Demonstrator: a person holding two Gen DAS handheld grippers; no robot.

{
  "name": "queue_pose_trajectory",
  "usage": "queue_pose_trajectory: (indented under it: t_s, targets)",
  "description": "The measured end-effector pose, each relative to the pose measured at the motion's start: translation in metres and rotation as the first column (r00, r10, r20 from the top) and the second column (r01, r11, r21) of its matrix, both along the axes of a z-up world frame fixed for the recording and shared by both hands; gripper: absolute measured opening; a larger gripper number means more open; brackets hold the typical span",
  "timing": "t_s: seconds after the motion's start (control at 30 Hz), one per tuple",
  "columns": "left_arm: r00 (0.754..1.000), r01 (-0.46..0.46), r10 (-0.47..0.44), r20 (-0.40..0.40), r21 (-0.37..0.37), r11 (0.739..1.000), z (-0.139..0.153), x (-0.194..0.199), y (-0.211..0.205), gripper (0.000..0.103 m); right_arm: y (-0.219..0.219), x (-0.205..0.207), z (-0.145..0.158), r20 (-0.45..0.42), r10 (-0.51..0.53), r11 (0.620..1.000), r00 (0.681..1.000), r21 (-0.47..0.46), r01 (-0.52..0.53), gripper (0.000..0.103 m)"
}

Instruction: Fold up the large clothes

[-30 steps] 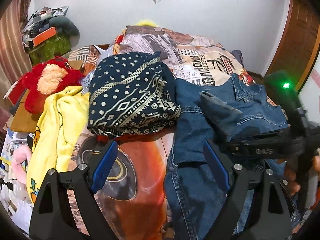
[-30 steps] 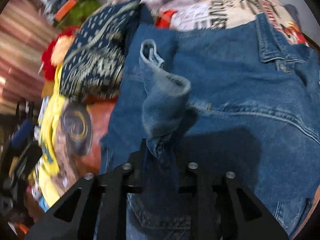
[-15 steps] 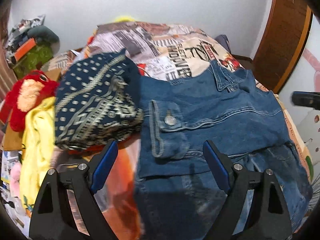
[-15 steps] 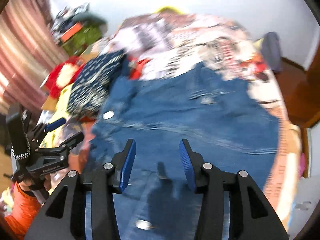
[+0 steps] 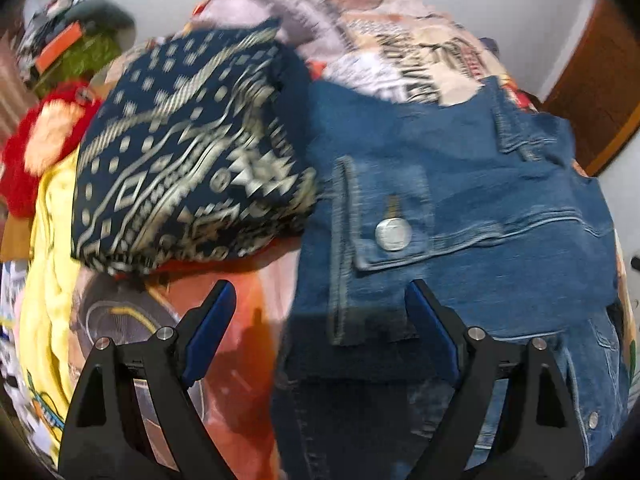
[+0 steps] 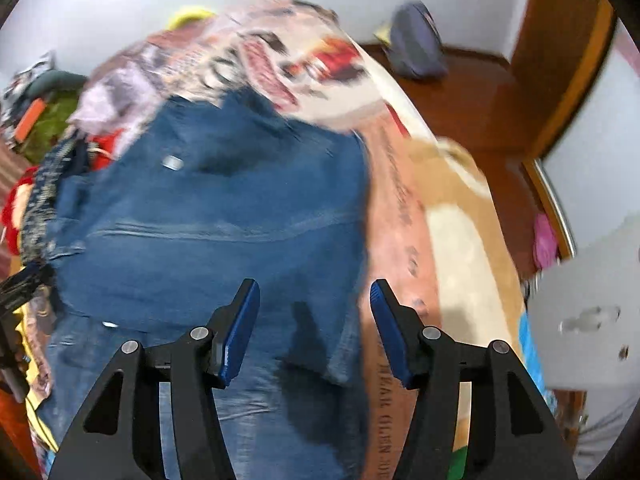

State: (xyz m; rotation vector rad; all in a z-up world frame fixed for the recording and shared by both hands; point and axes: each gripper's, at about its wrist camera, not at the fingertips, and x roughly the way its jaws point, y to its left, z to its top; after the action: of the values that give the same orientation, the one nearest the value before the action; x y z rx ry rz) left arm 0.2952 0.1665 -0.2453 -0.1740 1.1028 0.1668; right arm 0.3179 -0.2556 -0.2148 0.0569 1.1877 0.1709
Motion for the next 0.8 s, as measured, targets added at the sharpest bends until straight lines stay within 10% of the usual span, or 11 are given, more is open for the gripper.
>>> queue_pose_trajectory:
  t_s: [0.43, 0.8]
  targets:
    - [0.983, 0.109, -0.096, 0.155, -0.079, 0.991, 0.061, 0.034, 0.006, 0.087, -0.019, 0.034, -0.008, 0.033, -0.038, 0.996, 0.999, 0.084, 0.036, 0.054]
    - [0.996, 0.077, -0.069, 0.051, -0.167, 0.983, 0.005, 0.1, 0.029, 0.066, -0.019, 0.081, -0.034, -0.012, -0.068, 0.989, 0.998, 0.131, 0.069, 0.054]
